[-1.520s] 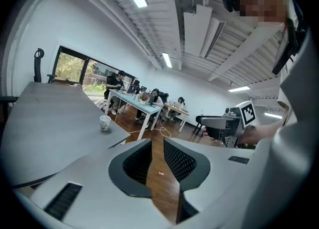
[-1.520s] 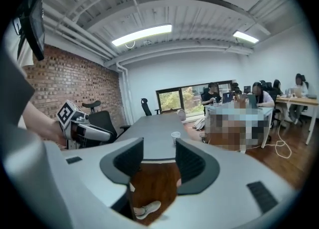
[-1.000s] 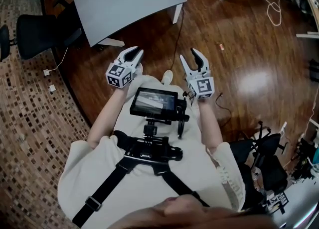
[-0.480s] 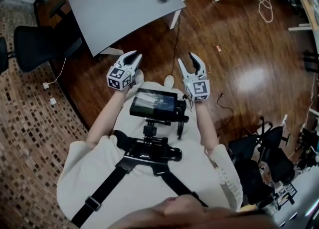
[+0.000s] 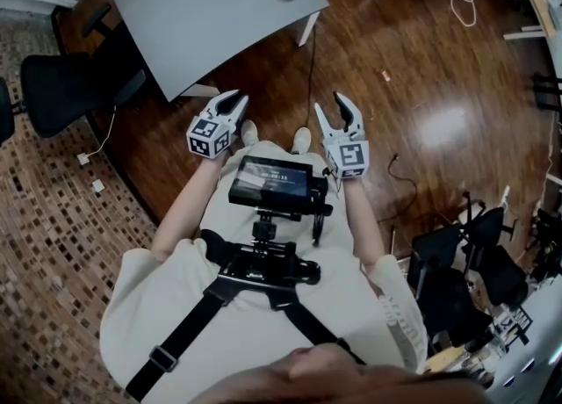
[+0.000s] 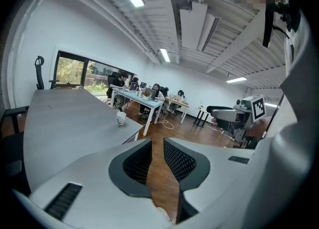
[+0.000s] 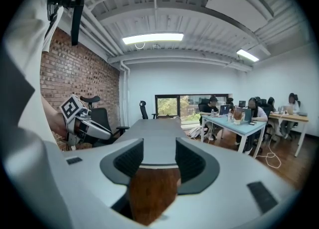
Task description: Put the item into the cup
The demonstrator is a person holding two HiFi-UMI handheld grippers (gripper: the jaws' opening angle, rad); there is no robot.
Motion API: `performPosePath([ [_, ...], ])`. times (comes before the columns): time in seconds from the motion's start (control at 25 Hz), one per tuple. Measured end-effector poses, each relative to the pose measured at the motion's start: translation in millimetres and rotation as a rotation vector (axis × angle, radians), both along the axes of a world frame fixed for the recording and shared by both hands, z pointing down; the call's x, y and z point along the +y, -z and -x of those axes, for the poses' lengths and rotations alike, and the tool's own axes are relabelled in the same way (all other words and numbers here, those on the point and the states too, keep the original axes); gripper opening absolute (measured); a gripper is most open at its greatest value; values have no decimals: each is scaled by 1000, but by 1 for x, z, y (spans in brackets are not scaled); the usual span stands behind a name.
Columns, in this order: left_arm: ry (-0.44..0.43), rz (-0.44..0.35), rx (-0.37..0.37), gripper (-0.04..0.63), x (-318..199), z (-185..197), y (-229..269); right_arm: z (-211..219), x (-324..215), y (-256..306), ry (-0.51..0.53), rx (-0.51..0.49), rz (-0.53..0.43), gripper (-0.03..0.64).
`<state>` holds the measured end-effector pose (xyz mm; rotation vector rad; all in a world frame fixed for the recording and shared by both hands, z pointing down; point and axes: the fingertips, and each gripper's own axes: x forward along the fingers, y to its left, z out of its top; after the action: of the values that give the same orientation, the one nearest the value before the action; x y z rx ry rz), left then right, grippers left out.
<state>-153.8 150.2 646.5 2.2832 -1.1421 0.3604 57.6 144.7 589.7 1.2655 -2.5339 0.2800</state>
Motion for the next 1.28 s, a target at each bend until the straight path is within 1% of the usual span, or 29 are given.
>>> performPosePath([
  [0.56,-21,23,-2,72,-5,0,-9,-9,7,-8,-47,29,2,212],
  [0.8,-17,25,-5,72,-5,1,-12,-10,8,-7,-64,-6,12,213],
  [1.12,2,36,-11,71,-1,5,-15,-3,8,-9,-36,0,5,212],
  [1.28,14,39,-15,71,0,7,-16,-2,6,-9,-34,22,-4,212],
])
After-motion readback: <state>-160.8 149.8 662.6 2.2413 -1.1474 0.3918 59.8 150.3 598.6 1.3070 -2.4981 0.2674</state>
